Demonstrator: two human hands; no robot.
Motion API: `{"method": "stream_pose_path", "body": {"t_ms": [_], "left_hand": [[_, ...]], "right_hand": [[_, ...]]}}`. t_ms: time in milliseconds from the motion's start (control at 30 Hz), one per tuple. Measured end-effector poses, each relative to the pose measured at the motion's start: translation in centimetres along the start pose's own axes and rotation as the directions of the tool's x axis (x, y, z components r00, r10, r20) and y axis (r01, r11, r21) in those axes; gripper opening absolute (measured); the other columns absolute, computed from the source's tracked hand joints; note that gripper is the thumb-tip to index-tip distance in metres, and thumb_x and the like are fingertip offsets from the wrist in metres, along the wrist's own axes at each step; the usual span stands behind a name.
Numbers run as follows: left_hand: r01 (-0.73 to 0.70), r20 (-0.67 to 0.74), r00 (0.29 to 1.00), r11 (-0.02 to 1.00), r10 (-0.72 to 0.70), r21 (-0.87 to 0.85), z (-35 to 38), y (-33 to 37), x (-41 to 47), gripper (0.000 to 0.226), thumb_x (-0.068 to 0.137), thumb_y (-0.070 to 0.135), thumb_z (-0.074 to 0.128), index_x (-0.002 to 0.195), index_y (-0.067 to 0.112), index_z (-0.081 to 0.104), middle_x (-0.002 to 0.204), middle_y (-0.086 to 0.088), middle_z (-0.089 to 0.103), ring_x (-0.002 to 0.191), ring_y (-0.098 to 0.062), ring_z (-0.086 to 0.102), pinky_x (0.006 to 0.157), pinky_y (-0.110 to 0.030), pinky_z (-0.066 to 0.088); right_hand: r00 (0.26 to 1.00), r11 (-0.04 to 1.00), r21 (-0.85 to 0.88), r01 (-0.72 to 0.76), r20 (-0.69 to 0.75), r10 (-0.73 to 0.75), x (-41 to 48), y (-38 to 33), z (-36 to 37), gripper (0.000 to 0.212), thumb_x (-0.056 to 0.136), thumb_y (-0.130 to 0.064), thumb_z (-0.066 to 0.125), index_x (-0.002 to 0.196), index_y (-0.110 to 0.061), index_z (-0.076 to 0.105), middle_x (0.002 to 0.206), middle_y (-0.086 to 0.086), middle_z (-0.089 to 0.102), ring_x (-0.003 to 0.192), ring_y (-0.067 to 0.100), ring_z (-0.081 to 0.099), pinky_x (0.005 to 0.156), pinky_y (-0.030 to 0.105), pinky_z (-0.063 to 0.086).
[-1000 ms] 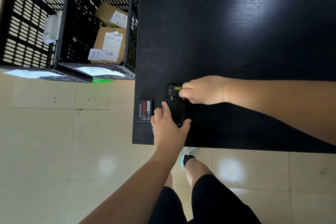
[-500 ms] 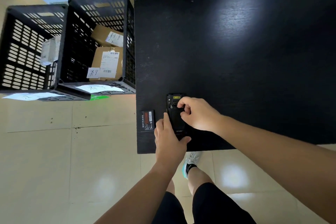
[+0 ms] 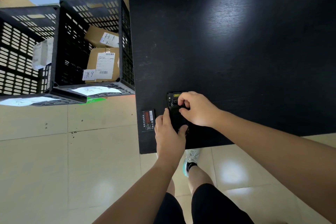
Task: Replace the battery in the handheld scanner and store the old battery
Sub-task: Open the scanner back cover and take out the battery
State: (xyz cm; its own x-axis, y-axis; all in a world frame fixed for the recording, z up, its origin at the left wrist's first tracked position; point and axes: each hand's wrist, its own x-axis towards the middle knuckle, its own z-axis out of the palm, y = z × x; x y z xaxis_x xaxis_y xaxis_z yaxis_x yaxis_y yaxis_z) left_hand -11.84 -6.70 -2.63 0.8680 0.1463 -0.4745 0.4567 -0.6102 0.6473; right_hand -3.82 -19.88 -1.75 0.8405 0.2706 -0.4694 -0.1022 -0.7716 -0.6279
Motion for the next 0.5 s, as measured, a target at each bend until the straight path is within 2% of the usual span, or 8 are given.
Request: {"method": "stream_pose_path", "body": {"t_ms": [67, 133, 233, 300, 367, 500], "left_hand": [[-0.018, -0.023, 1.0, 0.999, 0.018, -0.027, 0.0, 0.0, 0.1, 0.065, 0.083, 0.024, 0.075, 0.139, 0.024, 0.042, 0.126, 0.004, 0.045, 0.118, -0.017, 0.047, 0.103, -0.043, 0.047], [-0.007, -0.043, 0.999, 0.999, 0.005, -0.042, 0.0, 0.1, 0.1, 0.062, 0.081, 0.023, 0.077, 0.135, 0.024, 0.046, 0.123, 0.005, 0.045, 0.115, -0.015, 0.048, 0.102, -0.043, 0.047], [-0.003, -0.064, 0.998, 0.999, 0.0, -0.054, 0.0, 0.2, 0.1, 0.062, 0.078, 0.021, 0.078, 0.133, 0.022, 0.049, 0.121, 0.005, 0.046, 0.113, -0.015, 0.049, 0.101, -0.04, 0.048], [-0.014, -0.064, 0.998, 0.998, 0.01, -0.056, -0.1, 0.1, 0.1, 0.06, 0.079, 0.02, 0.077, 0.132, 0.022, 0.05, 0.119, 0.004, 0.047, 0.11, -0.016, 0.051, 0.099, -0.036, 0.049], [-0.021, -0.056, 0.998, 0.997, 0.017, -0.07, -0.2, 0.0, 0.1, 0.059, 0.082, 0.018, 0.075, 0.135, 0.023, 0.05, 0.118, 0.004, 0.048, 0.108, -0.015, 0.053, 0.095, -0.029, 0.051], [-0.045, -0.064, 0.997, 0.997, 0.041, -0.068, -0.4, 0.1, 0.0, 0.053, 0.089, 0.016, 0.066, 0.139, 0.021, 0.049, 0.116, 0.001, 0.049, 0.101, -0.015, 0.055, 0.087, -0.023, 0.054]], "right_hand": [[1.0, 0.999, 0.043, -0.007, -0.03, 0.008, -0.3, 0.2, 0.1, 0.019, 0.088, -0.02, 0.067, 0.106, -0.025, 0.062, 0.097, -0.009, 0.047, 0.081, 0.004, 0.048, 0.073, 0.019, 0.039], [0.991, 0.991, 0.125, -0.052, -0.119, 0.067, -0.9, 0.4, 0.6, 0.024, 0.087, -0.018, 0.069, 0.109, -0.025, 0.063, 0.103, -0.007, 0.05, 0.077, 0.003, 0.05, 0.072, 0.014, 0.038], [0.904, 0.925, 0.313, -0.216, -0.294, 0.311, -2.8, 0.5, 2.1, 0.019, 0.086, -0.021, 0.07, 0.104, -0.021, 0.067, 0.095, -0.005, 0.064, 0.071, 0.002, 0.056, 0.072, 0.016, 0.047], [0.868, 0.868, 0.404, -0.289, -0.271, 0.415, -4.0, 0.4, 3.3, 0.02, 0.086, -0.022, 0.071, 0.106, -0.018, 0.069, 0.09, -0.006, 0.068, 0.072, 0.0, 0.059, 0.07, 0.011, 0.046], [0.862, 0.835, 0.456, -0.308, -0.237, 0.448, -4.6, 0.2, 4.5, 0.024, 0.087, -0.021, 0.071, 0.111, -0.018, 0.069, 0.091, -0.006, 0.069, 0.074, -0.001, 0.061, 0.068, 0.007, 0.043], [0.833, 0.8, 0.528, -0.284, -0.278, 0.479, -4.8, -0.3, 5.0, 0.025, 0.087, -0.019, 0.07, 0.113, -0.017, 0.07, 0.086, -0.009, 0.068, 0.075, -0.003, 0.061, 0.066, 0.006, 0.044]]}}
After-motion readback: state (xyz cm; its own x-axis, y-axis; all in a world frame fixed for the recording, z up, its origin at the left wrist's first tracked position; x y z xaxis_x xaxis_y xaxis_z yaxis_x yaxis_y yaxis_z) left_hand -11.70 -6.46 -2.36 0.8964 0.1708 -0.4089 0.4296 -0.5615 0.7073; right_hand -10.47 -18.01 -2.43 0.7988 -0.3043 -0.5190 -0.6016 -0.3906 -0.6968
